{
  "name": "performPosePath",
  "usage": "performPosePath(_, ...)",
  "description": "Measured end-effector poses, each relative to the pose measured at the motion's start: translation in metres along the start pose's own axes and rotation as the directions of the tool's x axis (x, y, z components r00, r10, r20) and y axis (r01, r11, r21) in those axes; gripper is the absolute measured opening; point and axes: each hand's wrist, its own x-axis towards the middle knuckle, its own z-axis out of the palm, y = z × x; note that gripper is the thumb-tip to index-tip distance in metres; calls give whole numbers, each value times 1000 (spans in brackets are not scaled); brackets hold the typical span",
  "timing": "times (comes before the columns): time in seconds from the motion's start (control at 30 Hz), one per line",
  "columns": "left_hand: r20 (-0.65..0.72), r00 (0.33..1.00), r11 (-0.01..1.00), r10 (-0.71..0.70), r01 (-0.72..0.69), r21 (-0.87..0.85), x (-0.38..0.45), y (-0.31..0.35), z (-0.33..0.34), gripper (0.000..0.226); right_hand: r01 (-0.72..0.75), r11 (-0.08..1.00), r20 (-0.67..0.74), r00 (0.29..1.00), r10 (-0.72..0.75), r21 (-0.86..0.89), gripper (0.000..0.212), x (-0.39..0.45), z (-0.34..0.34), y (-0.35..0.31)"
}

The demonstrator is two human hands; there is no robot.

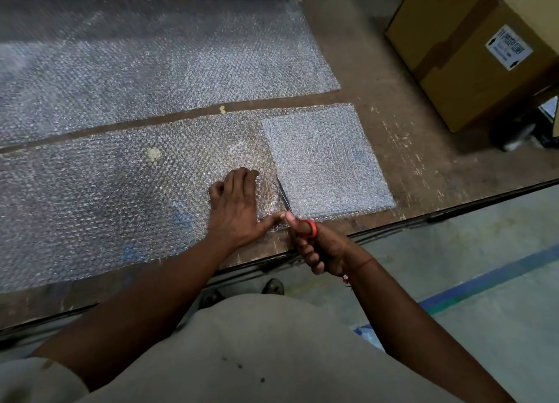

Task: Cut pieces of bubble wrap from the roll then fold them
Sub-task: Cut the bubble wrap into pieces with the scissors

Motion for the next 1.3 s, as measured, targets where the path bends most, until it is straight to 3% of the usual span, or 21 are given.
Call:
performPosePath(0.43,4,999,998,-50,50,-40,5,2,3,125,-2,1000,31,1000,2,-2,61,-1,-3,-2)
performPosePath(1.0,20,999,999,-51,51,-10,7,0,8,112,-30,999,12,999,30,13,59,0,-4,-3)
performPosePath(1.3,37,997,997,-70,71,-30,7,3,4,123,-43,999,55,998,44,-17,63,-4,-5,-9)
